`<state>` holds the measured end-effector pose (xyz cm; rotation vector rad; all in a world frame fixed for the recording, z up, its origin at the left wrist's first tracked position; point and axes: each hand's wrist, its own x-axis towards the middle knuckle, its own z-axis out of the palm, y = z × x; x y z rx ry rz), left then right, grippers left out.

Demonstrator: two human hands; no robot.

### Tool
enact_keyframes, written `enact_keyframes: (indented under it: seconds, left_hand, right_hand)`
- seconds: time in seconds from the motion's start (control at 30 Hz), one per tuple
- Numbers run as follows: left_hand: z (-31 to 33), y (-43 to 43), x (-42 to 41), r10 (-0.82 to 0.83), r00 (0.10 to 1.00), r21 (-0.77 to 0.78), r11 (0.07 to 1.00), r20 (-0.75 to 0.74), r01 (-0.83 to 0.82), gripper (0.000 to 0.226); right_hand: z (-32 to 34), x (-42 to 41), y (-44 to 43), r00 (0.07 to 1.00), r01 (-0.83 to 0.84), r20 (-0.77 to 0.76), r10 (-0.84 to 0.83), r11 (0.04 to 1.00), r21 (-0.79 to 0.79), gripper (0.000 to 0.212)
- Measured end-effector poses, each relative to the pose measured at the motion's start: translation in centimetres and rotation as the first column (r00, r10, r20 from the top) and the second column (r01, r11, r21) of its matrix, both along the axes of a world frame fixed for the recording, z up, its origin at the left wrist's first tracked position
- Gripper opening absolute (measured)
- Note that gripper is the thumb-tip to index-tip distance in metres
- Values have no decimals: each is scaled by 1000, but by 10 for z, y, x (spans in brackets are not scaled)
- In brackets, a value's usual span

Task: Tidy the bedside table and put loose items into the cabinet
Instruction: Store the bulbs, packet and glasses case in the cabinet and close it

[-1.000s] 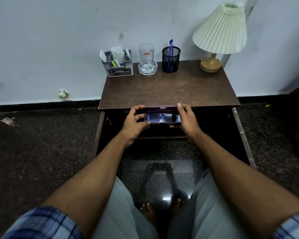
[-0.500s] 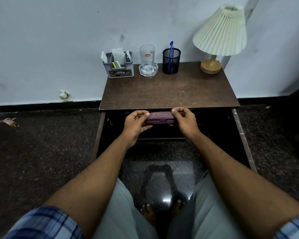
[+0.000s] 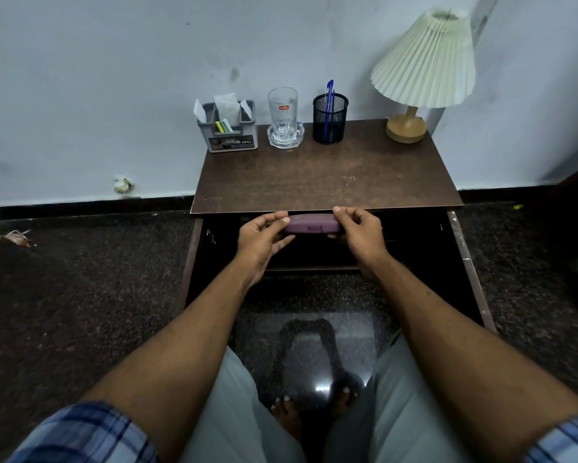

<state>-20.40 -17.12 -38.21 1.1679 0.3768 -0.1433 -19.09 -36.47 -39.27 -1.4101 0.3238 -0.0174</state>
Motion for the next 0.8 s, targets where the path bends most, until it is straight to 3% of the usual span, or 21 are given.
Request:
enact_keyframes:
  seconds: [0.1,0.2,0.37,0.6,0.8]
  left_hand:
    - [3,-2,-1,-13,1000,-53,999,21,14,20]
    - [5,-5,-2,2,1000,-53,999,21,-1,14]
    - [1,-7,-5,-33,998,-10,999,-60,32,16]
    - [-33,-41,-23,-27,960,-23,999,-278,21,41]
    - [-54,-93,-9,42,954,56,998,-297,-26,39]
  right_hand:
    - [5,2,-4,996,44,-78,-33,989,144,24]
    - [6,1,-8,995,33,-99,-18,988,150,29]
    - [2,0,-15,988,46,-154,-34,996,76,29]
    - [-20,-5,-39,900,30,-433,-45,999,-41,10]
    - [-40,5,-71,886,154,-403,-228,966,-209,17]
